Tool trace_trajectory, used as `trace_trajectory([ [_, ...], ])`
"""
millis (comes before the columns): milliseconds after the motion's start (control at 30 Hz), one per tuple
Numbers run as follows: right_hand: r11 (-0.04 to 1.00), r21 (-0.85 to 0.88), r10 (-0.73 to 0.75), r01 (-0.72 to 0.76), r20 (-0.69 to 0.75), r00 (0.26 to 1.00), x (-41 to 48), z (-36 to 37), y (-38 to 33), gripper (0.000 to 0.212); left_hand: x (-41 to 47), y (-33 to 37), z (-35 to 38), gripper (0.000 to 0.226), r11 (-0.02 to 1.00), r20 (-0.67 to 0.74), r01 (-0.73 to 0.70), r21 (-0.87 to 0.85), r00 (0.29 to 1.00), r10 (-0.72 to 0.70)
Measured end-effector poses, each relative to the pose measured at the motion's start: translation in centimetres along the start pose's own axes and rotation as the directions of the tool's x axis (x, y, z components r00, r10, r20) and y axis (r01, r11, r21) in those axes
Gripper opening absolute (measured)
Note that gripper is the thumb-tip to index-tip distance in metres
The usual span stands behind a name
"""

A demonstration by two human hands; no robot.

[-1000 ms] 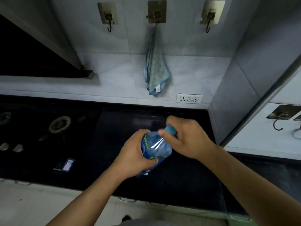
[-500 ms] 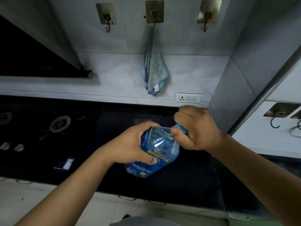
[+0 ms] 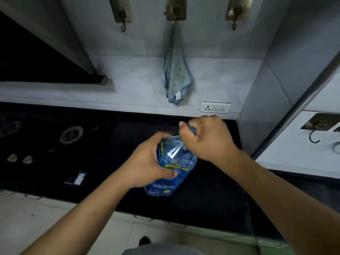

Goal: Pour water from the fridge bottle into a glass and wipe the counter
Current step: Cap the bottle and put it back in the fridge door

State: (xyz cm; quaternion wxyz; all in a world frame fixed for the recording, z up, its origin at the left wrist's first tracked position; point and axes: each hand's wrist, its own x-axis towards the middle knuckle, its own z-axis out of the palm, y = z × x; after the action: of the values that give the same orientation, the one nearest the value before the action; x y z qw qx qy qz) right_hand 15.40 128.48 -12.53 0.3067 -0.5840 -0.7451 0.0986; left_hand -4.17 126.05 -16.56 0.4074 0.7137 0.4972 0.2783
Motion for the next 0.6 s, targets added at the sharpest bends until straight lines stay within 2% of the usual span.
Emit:
trace_trajectory([
  [33,0.998,-0.05,0.044,-0.044,0.005,0.999,0.3,0.7,-0.1,0.057,-0.3,-0.3,0.4,0.075,1.0,-0.044,0.017,0.001,0.999,-0.017],
  [100,0.998,0.025,0.057,-0.057,-0.01,0.998,0.4,2.0,-0.2,0.059,-1.0,-1.0,1.0,0.074,0.999,-0.149,0.044,0.008,0.988,-0.042],
  [133,0.985,0.159,0.063,-0.061,-0.006,0.998,0.3,2.9,-0.1,0.06,-1.5,-1.2,0.9,0.075,0.998,-0.2,0.056,0.013,0.978,-0.053],
  [167,0.928,0.357,0.103,-0.106,0.028,0.994,-0.1,4.1,-0.1,0.059,-2.0,-1.5,0.7,0.076,0.998,-0.245,0.066,0.001,0.967,-0.064],
  [200,0.789,0.576,0.181,-0.213,0.114,0.977,-0.6,5.1,-0.3,0.056,-2.5,-1.8,0.3,0.077,0.997,-0.283,0.07,-0.031,0.956,-0.076],
  [233,0.57,0.734,0.246,-0.369,0.276,0.929,-1.1,6.4,-0.5,0.057,-3.1,-2.2,-0.5,0.077,0.994,-0.326,0.075,-0.079,0.94,-0.097],
  [267,0.336,0.782,0.267,-0.525,0.455,0.849,-1.6,7.8,-0.6,0.063,-3.8,-2.6,-1.4,0.077,0.988,-0.369,0.076,-0.136,0.922,-0.122],
  [300,0.153,0.747,0.251,-0.647,0.604,0.757,-2.3,9.4,-0.8,0.071,-4.7,-2.9,-2.4,0.077,0.978,-0.406,0.075,-0.193,0.902,-0.149],
  [333,0.026,0.676,0.224,-0.736,0.714,0.664,-3.0,10.9,-1.2,0.08,-5.7,-3.2,-3.4,0.077,0.968,-0.436,0.07,-0.24,0.883,-0.172],
  [400,-0.15,0.518,0.147,-0.842,0.854,0.499,-4.5,13.4,-2.6,0.089,-7.8,-3.6,-5.4,0.075,0.948,-0.487,0.059,-0.312,0.847,-0.213],
  [467,-0.236,0.398,0.05,-0.887,0.916,0.397,-5.6,15.5,-5.1,0.092,-10.4,-4.0,-7.5,0.074,0.938,-0.556,0.06,-0.342,0.792,-0.253],
  [533,-0.281,0.333,-0.04,-0.9,0.933,0.357,-6.3,17.0,-8.3,0.093,-13.2,-4.3,-9.3,0.074,0.934,-0.603,0.075,-0.348,0.745,-0.285],
  [600,-0.256,0.301,-0.09,-0.919,0.939,0.332,-6.7,18.3,-12.1,0.091,-16.6,-4.9,-11.2,0.076,0.931,-0.644,0.103,-0.351,0.694,-0.32],
])
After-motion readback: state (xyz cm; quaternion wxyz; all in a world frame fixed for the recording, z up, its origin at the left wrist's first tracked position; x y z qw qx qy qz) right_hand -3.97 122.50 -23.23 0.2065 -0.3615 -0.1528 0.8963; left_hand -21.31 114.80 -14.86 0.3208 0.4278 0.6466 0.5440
